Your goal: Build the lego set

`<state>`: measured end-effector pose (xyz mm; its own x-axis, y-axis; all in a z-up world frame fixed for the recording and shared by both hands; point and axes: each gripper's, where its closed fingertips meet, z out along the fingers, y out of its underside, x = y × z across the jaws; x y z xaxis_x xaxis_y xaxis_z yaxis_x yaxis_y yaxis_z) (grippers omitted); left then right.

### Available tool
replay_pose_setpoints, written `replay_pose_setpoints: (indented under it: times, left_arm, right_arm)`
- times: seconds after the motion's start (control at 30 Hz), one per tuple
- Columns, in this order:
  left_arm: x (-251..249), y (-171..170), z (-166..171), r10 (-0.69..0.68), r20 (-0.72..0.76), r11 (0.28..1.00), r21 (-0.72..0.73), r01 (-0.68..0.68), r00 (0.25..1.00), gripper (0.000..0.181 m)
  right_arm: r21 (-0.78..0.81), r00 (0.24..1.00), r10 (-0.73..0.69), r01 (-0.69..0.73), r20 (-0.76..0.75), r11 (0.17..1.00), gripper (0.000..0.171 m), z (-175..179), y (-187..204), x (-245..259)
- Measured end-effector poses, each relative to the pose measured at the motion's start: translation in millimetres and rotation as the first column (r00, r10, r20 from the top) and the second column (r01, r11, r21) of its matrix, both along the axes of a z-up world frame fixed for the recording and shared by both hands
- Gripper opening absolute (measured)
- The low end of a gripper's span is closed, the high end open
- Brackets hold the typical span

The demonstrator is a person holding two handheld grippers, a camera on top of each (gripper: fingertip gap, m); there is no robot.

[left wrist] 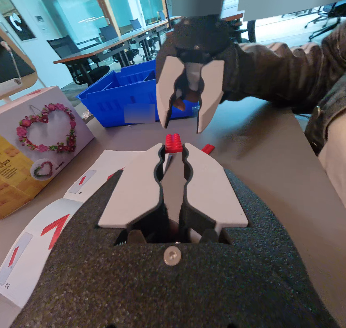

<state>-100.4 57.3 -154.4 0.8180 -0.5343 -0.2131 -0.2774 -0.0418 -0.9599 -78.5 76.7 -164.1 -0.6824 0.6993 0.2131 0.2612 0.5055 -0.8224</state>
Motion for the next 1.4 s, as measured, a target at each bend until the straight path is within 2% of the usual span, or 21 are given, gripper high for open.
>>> replay_pose_setpoints:
  times: [0.2,0.27,0.37,0.63,0.7,0.77,0.83,0.97,1.1,1.2,1.27,1.4]
  left_arm:
    - [16.4,-1.9,-9.8,-0.066,-0.061,0.998,-0.024,0.065,0.996,0.016]
    - [21.1,-3.2,-10.1,-0.088,-0.061,0.996,-0.023,0.087,0.994,0.016]
    - [22.6,-3.8,-8.3,-0.093,-0.058,0.996,-0.012,0.093,0.994,0.016]
    - [33.8,-9.6,-8.0,-0.154,-0.049,0.988,-0.014,0.154,0.987,0.016]
    - [35.2,-11.3,-6.7,-0.162,-0.051,0.987,-0.009,0.162,0.985,0.016]
    - [27.8,-10.8,-2.4,-0.125,-0.068,0.992,0.004,0.125,0.99,0.017]
    - [-4.5,-10.9,1.4,0.02,-0.145,1.0,0.013,-0.018,0.989,0.032]
    - [-66.4,-38.7,15.5,0.229,-0.153,0.973,-0.001,-0.232,0.961,0.032]
    - [-73.5,-63.9,-15.5,0.193,-0.17,0.948,-0.224,-0.228,0.966,0.034]
    - [-63.4,-62.3,-49.4,0.129,-0.224,0.924,-0.327,-0.199,0.966,0.035]
    - [-57.8,-58.5,-65.9,0.09,-0.238,0.91,-0.375,-0.177,0.967,0.033]
    - [-63.3,-53.4,-77.9,0.107,-0.238,0.901,-0.388,-0.195,0.965,0.026]
  right_arm:
    - [0.166,0.994,0.068,-0.082,0.085,0.983,0.035,-8.8,-11.8,0.2]
    - [0.189,0.996,0.058,-0.07,0.07,0.979,0.029,-10.5,-12.9,-2.7]
    - [0.159,0.996,0.074,-0.082,0.053,0.984,0.019,-9.7,-16.6,-0.6]
    - [0.151,0.991,0.073,-0.089,0.11,0.984,0.018,-20.8,-24.1,10.2]
    - [0.14,0.994,0.079,-0.09,0.081,0.986,0.017,-16.4,-25.2,10.6]
    - [0.088,0.997,0.055,-0.06,0.055,0.994,0.017,-6.8,-21.2,10.4]
    - [0.099,0.998,-0.019,0.013,0.064,0.995,0.017,-3.2,-3.8,13.8]
    - [0.093,0.981,-0.144,0.133,0.13,0.987,0.017,-13.5,13.8,29.7]
    - [0.077,0.955,-0.195,0.182,0.222,0.98,0.017,-40.6,-6.1,33.0]
    - [0.079,0.941,-0.194,0.179,0.276,0.981,0.017,-62.1,-24.9,28.4]
    - [0.076,0.941,-0.167,0.151,0.293,0.986,0.017,-71.7,-34.6,25.9]
    - [0.055,0.939,-0.149,0.139,0.309,0.989,0.017,-74.6,-38.2,22.2]
